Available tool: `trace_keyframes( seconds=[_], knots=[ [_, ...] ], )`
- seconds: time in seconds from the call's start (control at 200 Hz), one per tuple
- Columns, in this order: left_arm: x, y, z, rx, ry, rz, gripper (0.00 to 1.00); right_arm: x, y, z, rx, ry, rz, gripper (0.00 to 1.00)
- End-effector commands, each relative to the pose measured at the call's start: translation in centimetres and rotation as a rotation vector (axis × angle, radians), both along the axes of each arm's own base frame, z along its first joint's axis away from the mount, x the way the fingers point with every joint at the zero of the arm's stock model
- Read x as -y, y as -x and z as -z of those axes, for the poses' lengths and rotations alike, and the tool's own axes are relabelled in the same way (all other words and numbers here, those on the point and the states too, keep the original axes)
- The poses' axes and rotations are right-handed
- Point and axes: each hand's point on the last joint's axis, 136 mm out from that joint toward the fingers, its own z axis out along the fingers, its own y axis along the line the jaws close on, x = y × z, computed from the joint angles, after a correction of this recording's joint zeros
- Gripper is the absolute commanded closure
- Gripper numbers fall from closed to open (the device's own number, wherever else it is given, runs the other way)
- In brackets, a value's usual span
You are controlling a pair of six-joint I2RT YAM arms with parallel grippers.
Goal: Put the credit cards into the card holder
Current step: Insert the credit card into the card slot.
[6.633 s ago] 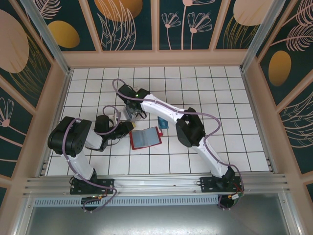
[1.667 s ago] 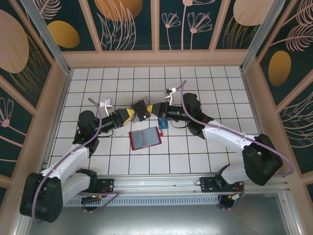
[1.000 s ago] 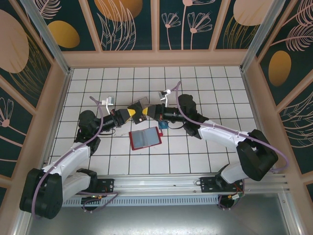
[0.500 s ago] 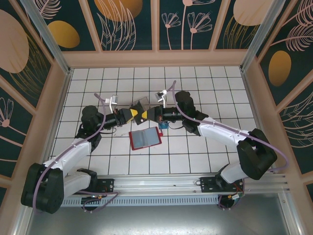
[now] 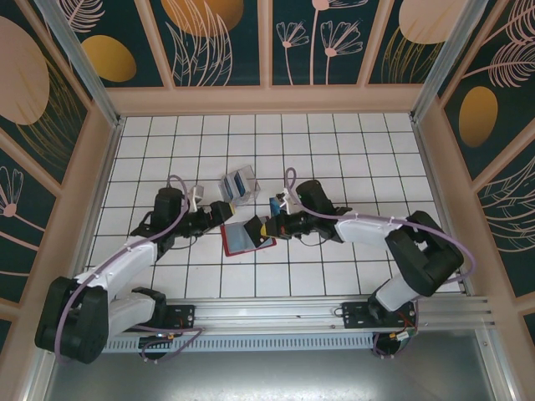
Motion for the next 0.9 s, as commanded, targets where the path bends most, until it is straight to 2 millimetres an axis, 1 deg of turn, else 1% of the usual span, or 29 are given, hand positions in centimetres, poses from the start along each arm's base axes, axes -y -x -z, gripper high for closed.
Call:
trace_keyframes(
  seconds=[0.0, 0.055, 0.08, 0.095, 0.12, 0.165, 0.24, 0.27, 0.285, 0.39, 0.445, 0.616, 0.726, 0.831, 0.896],
  knots=[
    [-1.1, 1.4, 4.1, -0.088, -0.121, -0.020, 0.02, 0.0, -0.7, 1.5, 0.022, 0.008, -0.003, 1.00],
    [-1.2, 1.6, 5.2, -0.107, -0.145, -0.024, 0.02, -0.2, -0.8, 1.9, 0.020, 0.007, -0.006, 1.00],
    [-1.3, 1.7, 5.7, -0.114, -0.154, -0.025, 0.05, -0.3, -0.9, 2.0, 0.024, 0.005, -0.005, 1.00],
    [-1.3, 1.7, 5.9, -0.117, -0.154, -0.023, 0.08, -0.2, -1.0, 2.2, 0.022, 0.008, -0.004, 1.00],
    [-1.1, 1.7, 6.0, -0.116, -0.149, -0.016, 0.18, -0.3, -1.1, 2.4, 0.028, 0.009, -0.002, 1.00],
    [-0.8, 1.6, 6.3, -0.120, -0.134, -0.006, 0.38, -0.3, -1.5, 2.8, 0.026, 0.017, 0.006, 1.00],
    [-0.5, 1.6, 6.8, -0.135, -0.123, -0.001, 0.70, -0.6, -2.2, 3.0, 0.028, 0.007, 0.019, 1.00],
    [-0.6, 1.6, 7.2, -0.143, -0.133, -0.007, 0.80, -0.7, -2.3, 3.1, 0.027, 0.003, 0.023, 1.00],
    [-0.7, 1.6, 7.4, -0.149, -0.140, -0.009, 0.83, -0.7, -2.4, 3.1, 0.027, 0.000, 0.023, 1.00],
    [-0.9, 1.8, 8.5, -0.176, -0.169, -0.006, 0.83, -0.6, -2.4, 4.0, 0.026, 0.009, 0.028, 1.00],
    [-1.1, 2.1, 9.1, -0.189, -0.187, -0.006, 0.82, -0.7, -2.5, 4.2, 0.024, 0.008, 0.029, 1.00],
    [-1.9, 2.1, 10.5, -0.211, -0.243, -0.023, 0.82, -0.8, -2.5, 5.4, 0.006, 0.013, 0.021, 1.00],
    [-2.1, 2.4, 11.4, -0.238, -0.261, -0.026, 0.85, -0.9, -2.3, 5.4, 0.007, 0.005, 0.011, 1.00],
    [-2.3, 2.4, 11.8, -0.248, -0.274, -0.031, 0.87, -0.6, -2.4, 5.9, 0.019, 0.031, 0.009, 1.00],
    [-2.4, 2.4, 11.8, -0.249, -0.275, -0.033, 0.88, -0.7, -2.3, 5.9, 0.021, 0.028, 0.003, 1.00]
  ],
)
